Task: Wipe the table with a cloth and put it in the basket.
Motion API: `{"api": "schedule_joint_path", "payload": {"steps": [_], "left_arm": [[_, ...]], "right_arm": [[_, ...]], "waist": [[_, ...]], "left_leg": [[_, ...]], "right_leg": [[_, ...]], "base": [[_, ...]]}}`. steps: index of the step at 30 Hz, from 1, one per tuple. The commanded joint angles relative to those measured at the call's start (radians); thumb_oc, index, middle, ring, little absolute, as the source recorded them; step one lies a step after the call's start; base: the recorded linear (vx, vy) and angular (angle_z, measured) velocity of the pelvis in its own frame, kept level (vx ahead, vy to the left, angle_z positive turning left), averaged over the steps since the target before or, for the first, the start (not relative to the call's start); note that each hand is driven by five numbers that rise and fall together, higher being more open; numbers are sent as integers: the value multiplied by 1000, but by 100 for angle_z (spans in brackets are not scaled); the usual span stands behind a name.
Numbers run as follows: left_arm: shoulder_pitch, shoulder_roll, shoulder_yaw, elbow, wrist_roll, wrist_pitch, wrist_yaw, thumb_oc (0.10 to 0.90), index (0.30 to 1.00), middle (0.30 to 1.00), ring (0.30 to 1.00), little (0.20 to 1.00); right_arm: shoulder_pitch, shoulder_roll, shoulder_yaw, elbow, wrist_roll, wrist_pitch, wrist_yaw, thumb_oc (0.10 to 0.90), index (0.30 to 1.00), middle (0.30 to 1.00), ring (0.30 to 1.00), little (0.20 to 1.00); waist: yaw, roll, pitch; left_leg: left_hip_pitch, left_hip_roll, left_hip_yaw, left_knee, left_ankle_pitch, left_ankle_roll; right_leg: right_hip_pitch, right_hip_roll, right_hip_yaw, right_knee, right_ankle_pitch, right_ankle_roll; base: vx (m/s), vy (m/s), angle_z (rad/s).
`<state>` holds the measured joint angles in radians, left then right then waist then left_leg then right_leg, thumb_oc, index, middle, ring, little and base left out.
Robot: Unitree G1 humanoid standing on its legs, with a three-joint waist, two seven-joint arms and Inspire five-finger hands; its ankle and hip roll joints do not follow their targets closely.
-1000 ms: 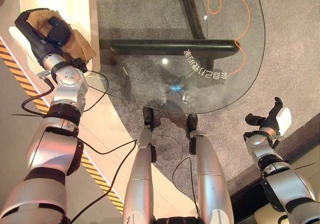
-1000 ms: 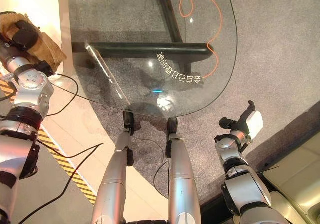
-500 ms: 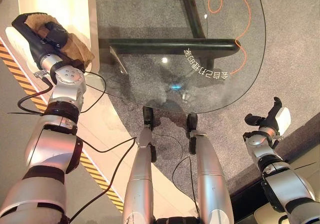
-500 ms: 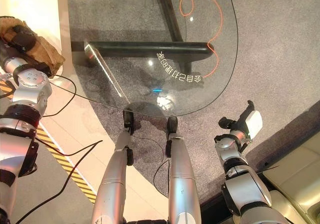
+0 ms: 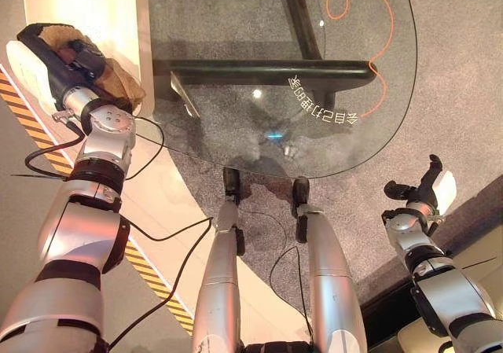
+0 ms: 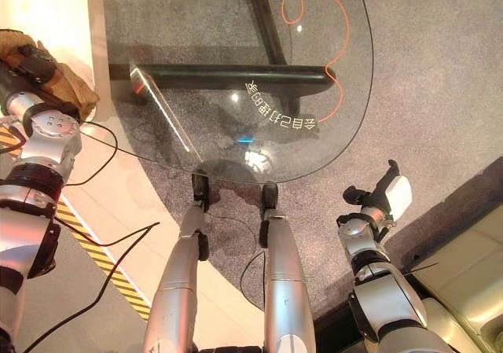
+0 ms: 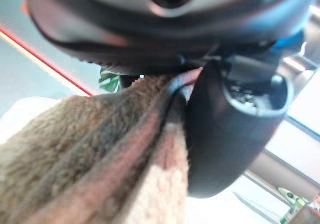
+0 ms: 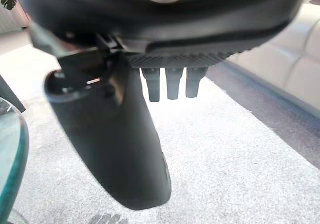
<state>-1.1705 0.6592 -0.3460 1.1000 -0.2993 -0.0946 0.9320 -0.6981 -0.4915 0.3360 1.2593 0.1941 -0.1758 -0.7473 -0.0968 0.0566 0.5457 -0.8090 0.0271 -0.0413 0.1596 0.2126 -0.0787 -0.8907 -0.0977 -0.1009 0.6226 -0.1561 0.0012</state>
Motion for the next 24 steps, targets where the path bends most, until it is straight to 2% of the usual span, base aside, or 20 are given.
{"api": "schedule_joint_path", "payload": {"steps": [1, 9, 13, 24], "left_arm": [[-113, 170, 10, 22, 93, -32, 154, 100, 300, 300, 300, 200], [-130, 181, 2, 43, 127, 18, 173, 100, 300, 300, 300, 200], [-133, 187, -20, 55, 143, 72, 141, 100, 300, 300, 300, 200], [-132, 190, -46, 67, 150, 71, 45, 100, 300, 300, 300, 200]], "right_arm": [[53, -24, 4, -13, -24, -14, -78, 800, 900, 900, 900, 900], [50, -22, 9, -8, -24, -19, -78, 800, 900, 900, 900, 900], [52, -24, 14, -12, -22, -14, -77, 800, 900, 900, 900, 900], [54, -30, 11, -25, -25, -10, -77, 800, 900, 900, 900, 900]], "waist": [[18, -31, -26], [19, -36, -26], [19, -39, -26], [15, -45, -26]], "left_leg": [[29, -76, 74, 163, -212, 74], [23, -75, 73, 167, -214, 75], [26, -74, 74, 171, -223, 75], [7, -77, 77, 170, -218, 79]], "right_leg": [[60, 97, 39, -235, 117, 27], [53, 100, 41, -231, 118, 26], [56, 100, 42, -229, 114, 28], [38, 101, 49, -241, 130, 31]], "base": [[0, 0, 0], [0, 0, 0], [0, 0, 0], [0, 3, 0]]}}
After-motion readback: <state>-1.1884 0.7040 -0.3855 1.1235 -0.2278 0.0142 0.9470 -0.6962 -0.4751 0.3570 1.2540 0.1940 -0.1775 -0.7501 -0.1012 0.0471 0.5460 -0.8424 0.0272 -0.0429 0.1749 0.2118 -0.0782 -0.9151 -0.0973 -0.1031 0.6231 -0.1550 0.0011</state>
